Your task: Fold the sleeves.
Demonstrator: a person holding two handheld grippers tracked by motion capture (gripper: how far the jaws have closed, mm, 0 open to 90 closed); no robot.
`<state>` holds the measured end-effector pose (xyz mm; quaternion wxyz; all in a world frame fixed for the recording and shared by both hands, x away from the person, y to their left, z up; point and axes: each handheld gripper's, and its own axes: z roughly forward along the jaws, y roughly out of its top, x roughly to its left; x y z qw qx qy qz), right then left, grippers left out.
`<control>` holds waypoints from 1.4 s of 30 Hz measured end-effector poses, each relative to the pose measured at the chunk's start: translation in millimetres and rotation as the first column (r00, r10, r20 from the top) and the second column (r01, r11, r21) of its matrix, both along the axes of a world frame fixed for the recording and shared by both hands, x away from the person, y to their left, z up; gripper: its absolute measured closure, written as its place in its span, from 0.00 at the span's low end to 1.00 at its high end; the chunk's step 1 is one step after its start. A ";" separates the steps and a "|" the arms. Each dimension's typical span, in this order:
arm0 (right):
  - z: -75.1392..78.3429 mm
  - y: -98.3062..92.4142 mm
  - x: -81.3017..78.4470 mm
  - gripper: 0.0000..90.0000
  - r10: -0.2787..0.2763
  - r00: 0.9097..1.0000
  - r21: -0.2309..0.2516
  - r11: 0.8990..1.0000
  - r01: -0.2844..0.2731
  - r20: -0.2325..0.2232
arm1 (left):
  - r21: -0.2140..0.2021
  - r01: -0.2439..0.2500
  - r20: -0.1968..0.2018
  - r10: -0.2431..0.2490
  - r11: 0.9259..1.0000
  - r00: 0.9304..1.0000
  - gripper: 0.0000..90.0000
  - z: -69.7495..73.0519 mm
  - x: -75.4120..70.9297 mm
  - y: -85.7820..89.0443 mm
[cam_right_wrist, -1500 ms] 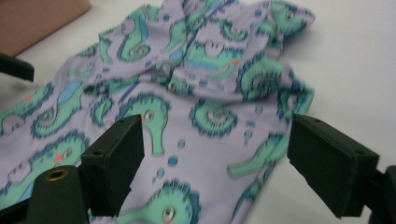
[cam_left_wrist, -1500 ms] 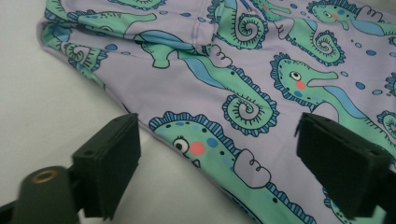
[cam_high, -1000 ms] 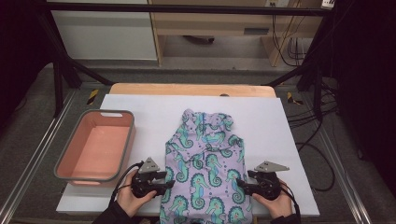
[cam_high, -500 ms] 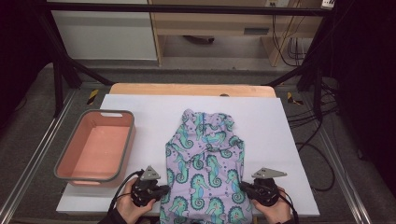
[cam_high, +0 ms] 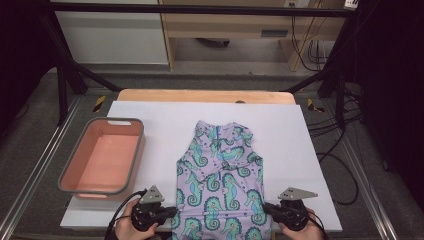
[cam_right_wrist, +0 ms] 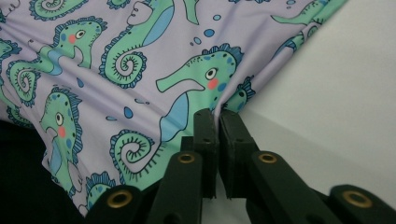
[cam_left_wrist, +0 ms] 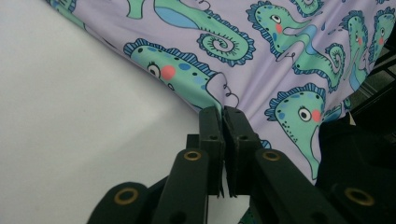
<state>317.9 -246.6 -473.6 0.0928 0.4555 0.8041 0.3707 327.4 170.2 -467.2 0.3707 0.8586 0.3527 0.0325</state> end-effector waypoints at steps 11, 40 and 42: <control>3.3 13.0 31.8 0.37 0.020 0.986 0.007 1.000 -0.021 0.163 | -0.045 -0.017 0.106 0.021 0.999 0.994 0.38 5.7 27.8 -2.1; 4.0 -0.1 72.4 0.13 -0.025 0.981 0.044 0.999 0.017 0.192 | -0.063 -0.056 0.128 0.064 0.996 0.990 0.05 24.8 103.9 -32.3; 4.0 -0.8 72.1 0.13 -0.031 0.981 0.048 0.999 0.022 0.192 | -0.072 -0.063 0.124 0.072 0.995 0.990 0.05 25.8 108.5 -33.9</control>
